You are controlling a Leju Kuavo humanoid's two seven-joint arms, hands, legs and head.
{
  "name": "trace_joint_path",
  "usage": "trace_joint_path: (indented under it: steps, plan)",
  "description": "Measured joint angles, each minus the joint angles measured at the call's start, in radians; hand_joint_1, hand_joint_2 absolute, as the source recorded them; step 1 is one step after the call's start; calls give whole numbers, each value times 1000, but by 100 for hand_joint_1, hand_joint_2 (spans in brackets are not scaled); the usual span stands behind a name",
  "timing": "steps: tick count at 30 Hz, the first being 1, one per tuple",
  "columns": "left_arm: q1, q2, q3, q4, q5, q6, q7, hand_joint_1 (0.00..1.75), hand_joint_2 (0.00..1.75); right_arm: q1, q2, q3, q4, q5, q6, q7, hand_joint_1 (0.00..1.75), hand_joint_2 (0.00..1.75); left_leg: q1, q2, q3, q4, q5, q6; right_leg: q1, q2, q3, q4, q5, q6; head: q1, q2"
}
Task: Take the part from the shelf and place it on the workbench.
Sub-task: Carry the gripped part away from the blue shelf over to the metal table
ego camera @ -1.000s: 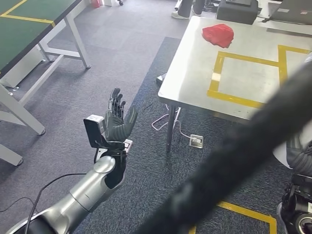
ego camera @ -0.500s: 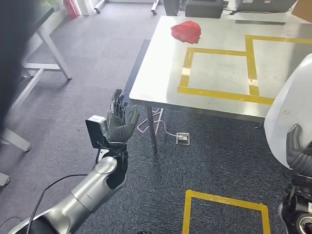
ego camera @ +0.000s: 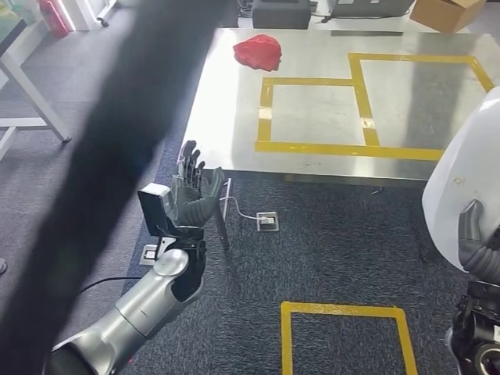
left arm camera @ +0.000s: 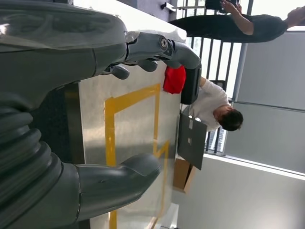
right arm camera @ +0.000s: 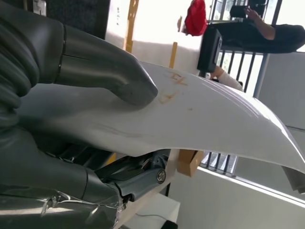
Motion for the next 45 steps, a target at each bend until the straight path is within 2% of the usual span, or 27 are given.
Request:
trace_joint_path:
  steps: [1, 2, 3, 4, 6, 7, 8, 10, 12, 13, 17, 22, 27, 38, 45]
  plan:
    - [1, 0, 0, 2, 1, -1, 0, 0, 175, 1, 0, 0, 1, 0, 0, -1, 175, 175, 0, 9, 1, 1, -2, 0, -2, -10, -32, 65, -24, 4, 1, 0]
    - [2, 0, 0, 4, 2, -3, -1, 0, 175, 3, 0, 0, 1, 0, -1, -2, 175, 175, 0, 16, 1, 2, -4, -1, -4, -15, -52, 104, -32, 7, 1, 0]
    - [3, -1, 0, 5, 4, -4, -3, 0, 175, 5, 0, 0, 2, 1, -2, -2, 175, 175, 0, 23, 1, 5, -6, -3, -6, -18, -53, 104, -20, 10, 1, 0]
    - [4, -1, 0, 7, 6, -6, -4, 0, 175, 5, 0, -1, 2, 3, -4, -3, 175, 175, 1, 28, 1, 8, -9, -6, -7, -21, -31, 61, 9, 12, 1, 0]
    - [2, -4, 0, 8, 9, -7, -8, 0, 175, 5, 0, -2, 2, 8, -8, -4, 175, 175, 1, 35, 0, 20, -16, -14, -6, -30, 44, -85, 70, 11, 1, 0]
    - [1, -4, 0, 8, 10, -7, -9, 0, 175, 5, 0, -3, 2, 11, -9, -5, 175, 175, 0, 37, -1, 27, -19, -18, -4, -32, 73, -141, 87, 5, 1, 0]
    - [0, -5, 0, 9, 11, -7, -11, 0, 175, 5, 0, -3, 3, 14, -10, -5, 175, 175, -1, 38, -3, 32, -21, -22, -2, -33, 90, -170, 91, -1, 1, 0]
    - [-1, -5, 0, 11, 12, -7, -14, 0, 175, 5, 0, -2, 3, 19, -8, -5, 175, 175, -4, 38, -6, 38, -22, -13, -1, -30, 96, -176, 92, -10, 0, 0]
    - [-2, -4, 0, 14, 12, -7, -16, 0, 175, 5, 0, 0, 3, 31, 2, -5, 175, 175, -5, 38, -6, 38, -21, -2, 1, -29, 98, -176, 93, -10, -1, 0]
    - [-2, -4, 0, 15, 12, -8, -17, 0, 175, 4, 0, 1, 4, 38, 11, -5, 175, 175, -5, 38, -5, 36, -19, -1, 2, -28, 98, -176, 93, -11, -1, 0]
    - [-3, -4, 0, 18, 12, -11, -18, 0, 175, 1, 0, 6, 5, 53, 33, -4, 175, 175, -2, 38, -4, 31, -16, -7, 6, -29, 98, -176, 93, -16, -1, 0]
    - [-5, -5, 0, 25, 12, -18, -23, 0, 175, -13, 0, 26, 10, 77, 96, -5, 175, 175, -1, 38, -4, 25, -14, -26, 8, -29, 96, -175, 92, -23, -1, 0]
    - [-12, -8, 0, 32, 12, -26, -26, 0, 175, -31, 4, 60, 20, 92, 133, -4, 175, 175, -1, 38, -4, 25, -15, -32, 7, -30, 95, -175, 91, -23, -1, 0]
    - [-13, -10, 0, 39, 11, -21, -36, 0, 175, -86, 14, 124, 42, 109, 195, 11, 175, 175, -3, 37, -6, 27, -16, -32, 6, -30, 96, -176, 91, -23, -1, 0]
    - [-7, -7, 0, 39, 7, -6, -32, 0, 175, -119, 19, 165, 56, 109, 200, 25, 175, 175, -3, 36, -6, 28, -16, -32, 6, -31, 97, -176, 91, -23, 0, 0]
